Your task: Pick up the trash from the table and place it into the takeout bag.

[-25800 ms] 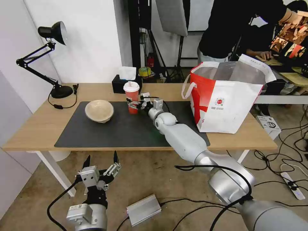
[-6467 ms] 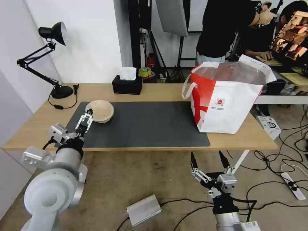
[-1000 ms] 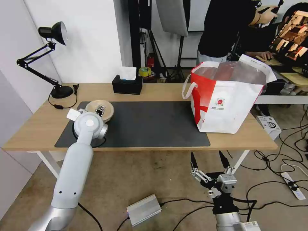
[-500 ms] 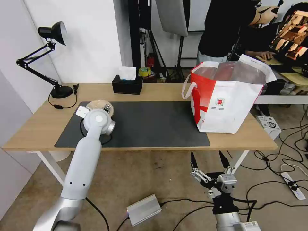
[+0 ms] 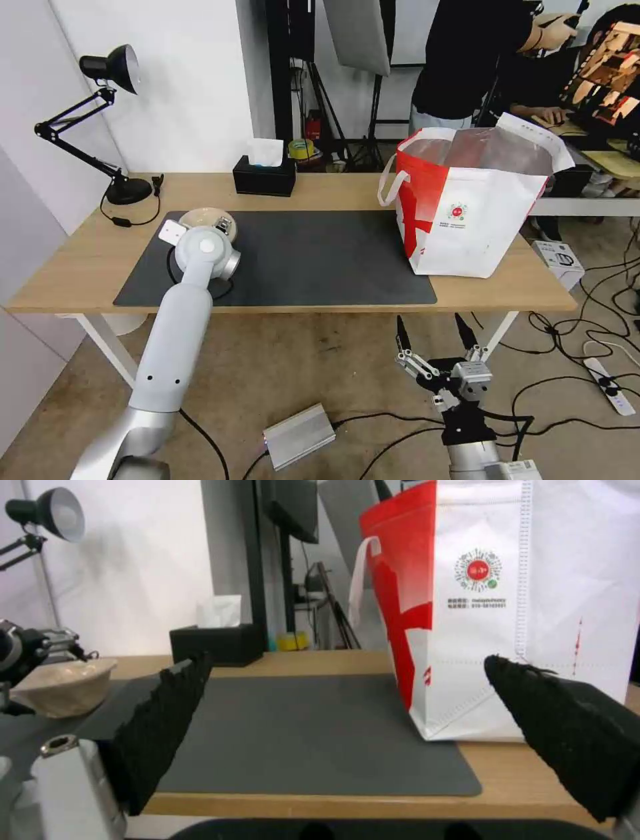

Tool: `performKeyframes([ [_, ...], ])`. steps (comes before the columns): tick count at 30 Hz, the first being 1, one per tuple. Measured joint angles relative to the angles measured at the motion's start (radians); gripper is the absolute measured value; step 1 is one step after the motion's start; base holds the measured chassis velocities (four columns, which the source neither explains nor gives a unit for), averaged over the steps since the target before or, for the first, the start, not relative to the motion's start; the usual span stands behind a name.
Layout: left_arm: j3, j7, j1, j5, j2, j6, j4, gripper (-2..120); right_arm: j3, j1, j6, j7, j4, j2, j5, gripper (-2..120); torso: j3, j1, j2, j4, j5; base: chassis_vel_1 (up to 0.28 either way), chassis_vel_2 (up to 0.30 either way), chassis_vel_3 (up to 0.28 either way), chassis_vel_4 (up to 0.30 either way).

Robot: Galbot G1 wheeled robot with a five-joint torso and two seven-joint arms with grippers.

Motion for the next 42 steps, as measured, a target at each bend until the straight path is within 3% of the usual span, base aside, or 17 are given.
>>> performKeyframes([
  [2,0.0,0.001,-0.001,0.001,-0.002,0.0,0.003,100,0.0,0.0,0.0,0.0,0.0,0.0,0.0,100,0.0,0.0,0.0,0.0,0.0,0.0,0.0,0.0,0.0],
  [7,0.0,0.006,-0.01,0.007,-0.017,-0.006,0.02,84,0.0,0.0,0.0,0.0,0.0,0.0,0.0,100,0.0,0.0,0.0,0.0,0.0,0.0,0.0,0.0,0.0],
  [28,-0.004,0.029,-0.001,0.028,-0.016,-0.012,0.034,6,0.0,0.0,0.0,0.0,0.0,0.0,0.0,100,0.0,0.0,0.0,0.0,0.0,0.0,0.0,0.0,0.0],
  [31,-0.004,0.029,-0.001,0.03,-0.017,-0.013,0.035,1,0.0,0.0,0.0,0.0,0.0,0.0,0.0,100,0.0,0.0,0.0,-0.0001,0.0001,0.0,0.0,0.0,0.0],
  [42,0.014,0.024,0.008,0.02,-0.008,-0.011,0.001,1,0.0,0.0,0.0,0.0,0.0,0.0,0.0,100,0.0,0.0,0.0,0.0001,-0.0002,0.0,0.0,0.0,0.0],
])
